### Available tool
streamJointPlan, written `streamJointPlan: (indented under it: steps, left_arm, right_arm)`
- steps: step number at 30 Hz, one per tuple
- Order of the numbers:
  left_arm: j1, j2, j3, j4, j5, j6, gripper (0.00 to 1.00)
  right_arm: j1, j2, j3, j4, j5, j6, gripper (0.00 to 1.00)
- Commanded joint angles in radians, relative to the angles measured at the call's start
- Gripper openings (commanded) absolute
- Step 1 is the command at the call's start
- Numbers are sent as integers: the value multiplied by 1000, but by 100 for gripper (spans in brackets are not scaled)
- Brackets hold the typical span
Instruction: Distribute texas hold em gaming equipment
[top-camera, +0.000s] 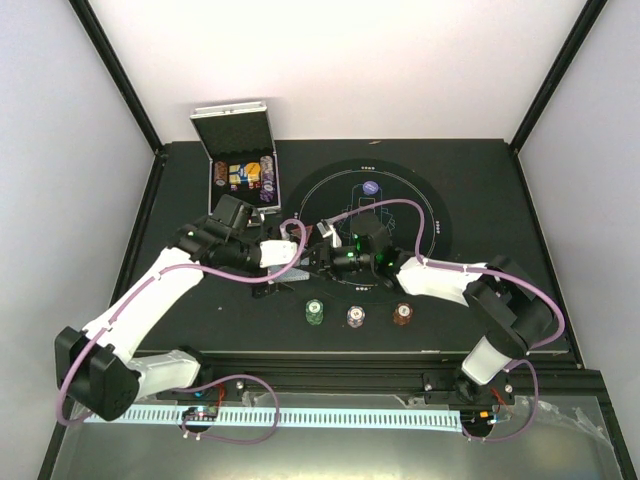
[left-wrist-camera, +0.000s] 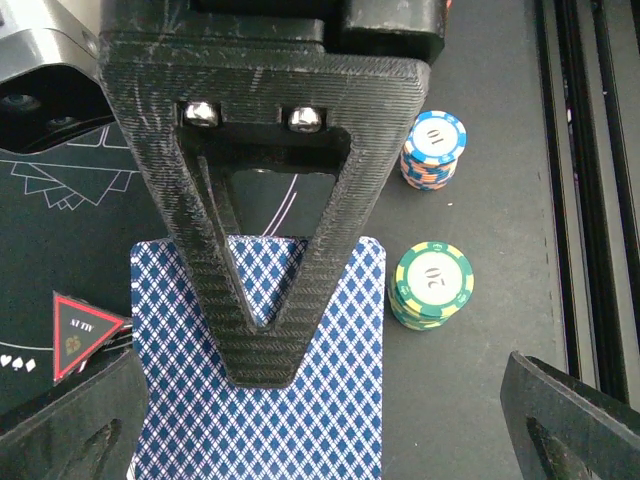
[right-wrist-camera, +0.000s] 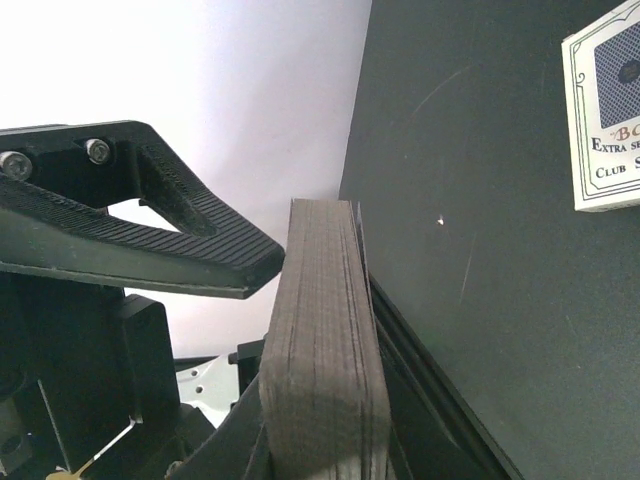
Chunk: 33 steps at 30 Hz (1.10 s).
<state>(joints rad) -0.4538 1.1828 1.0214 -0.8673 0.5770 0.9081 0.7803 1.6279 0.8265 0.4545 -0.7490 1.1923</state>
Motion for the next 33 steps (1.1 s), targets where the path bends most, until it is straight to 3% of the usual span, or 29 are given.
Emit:
streamJointPlan:
  steps: [1,12,21,33]
  left_arm:
    - [-5,22,-7,2,9,29,98]
    - [-6,59,-60,49,-57,28,92]
    - [-6,76,-93,114,-129,-10,98]
    - [-6,13,-87,149,-80,-21,93]
  right_arm:
    - [16,-24,7,61,-23,20,1]
    - [26,-4,11,84,-25,39,1]
    - [26,7,26,68,-28,32,1]
    - [27,16,36,17,-11,10,1]
